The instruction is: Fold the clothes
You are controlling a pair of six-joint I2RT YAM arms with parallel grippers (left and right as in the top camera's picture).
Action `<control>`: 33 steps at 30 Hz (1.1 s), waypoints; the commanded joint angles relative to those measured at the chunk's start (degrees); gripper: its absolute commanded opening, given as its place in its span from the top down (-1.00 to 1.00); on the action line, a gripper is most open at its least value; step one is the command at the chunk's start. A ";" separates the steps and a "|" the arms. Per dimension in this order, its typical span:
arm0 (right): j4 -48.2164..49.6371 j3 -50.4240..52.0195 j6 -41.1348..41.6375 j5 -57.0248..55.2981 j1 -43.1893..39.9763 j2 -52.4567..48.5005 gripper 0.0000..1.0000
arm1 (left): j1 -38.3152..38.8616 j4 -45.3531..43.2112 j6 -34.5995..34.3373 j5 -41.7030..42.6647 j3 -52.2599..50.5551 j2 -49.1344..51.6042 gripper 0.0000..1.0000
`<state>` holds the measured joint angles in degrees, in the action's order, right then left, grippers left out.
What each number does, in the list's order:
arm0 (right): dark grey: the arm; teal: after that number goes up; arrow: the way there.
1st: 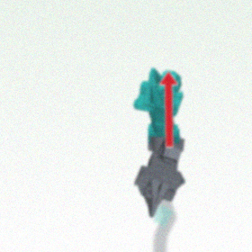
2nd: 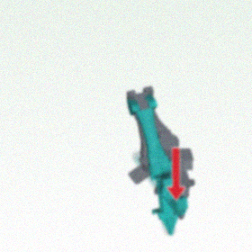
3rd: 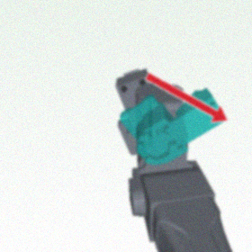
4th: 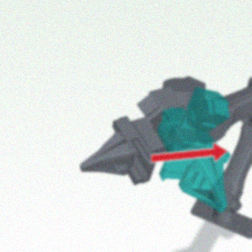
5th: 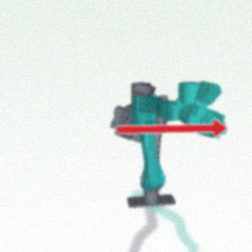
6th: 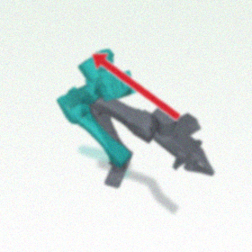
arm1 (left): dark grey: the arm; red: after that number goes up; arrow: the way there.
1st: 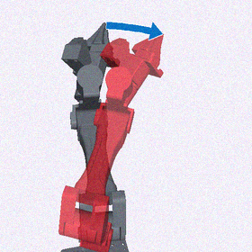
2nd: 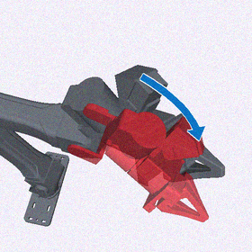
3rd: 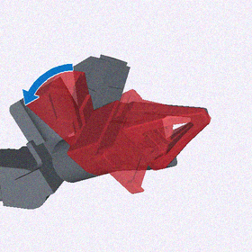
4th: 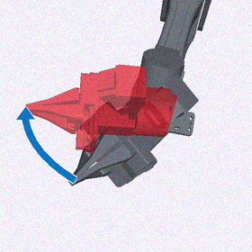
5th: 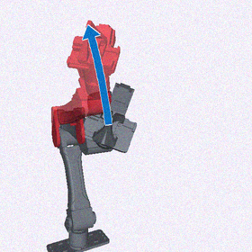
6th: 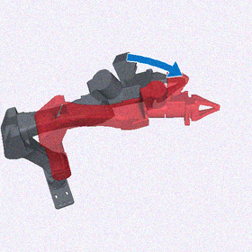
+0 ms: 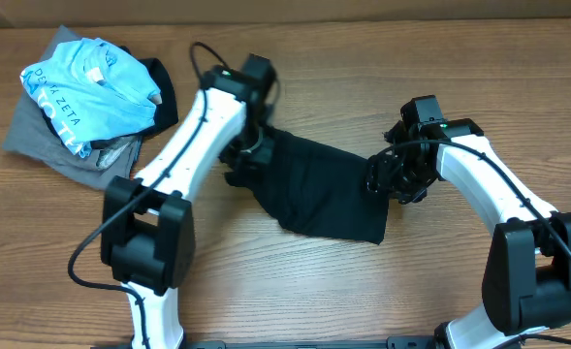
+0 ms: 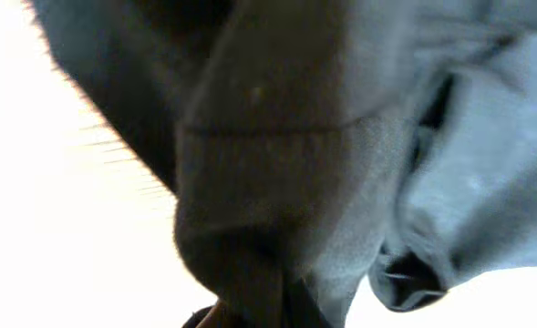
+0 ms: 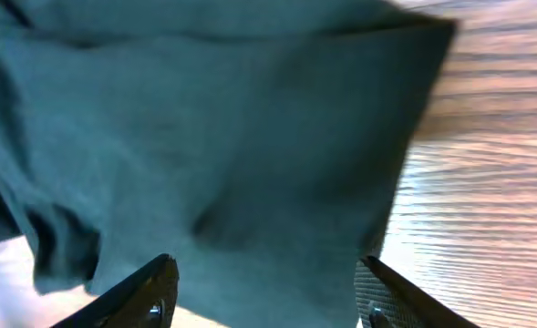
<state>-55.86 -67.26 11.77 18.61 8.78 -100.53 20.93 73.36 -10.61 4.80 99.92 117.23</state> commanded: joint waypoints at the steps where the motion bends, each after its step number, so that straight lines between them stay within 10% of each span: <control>1: 0.07 -0.35 -2.67 2.45 0.26 0.35 -0.31 | -3.39 0.31 -0.98 -0.52 0.52 -0.74 0.91; 26: 2.08 0.37 -4.68 -0.66 4.68 -2.43 -0.32 | -3.93 0.72 -0.13 -0.52 0.52 -0.74 0.91; 33: 5.46 4.50 8.04 -14.25 6.08 -2.47 0.03 | -3.93 0.81 -0.13 -0.52 0.52 -0.74 0.92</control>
<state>-50.43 -64.07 13.52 11.49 15.46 -102.74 16.78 73.97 -10.59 4.43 99.92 117.23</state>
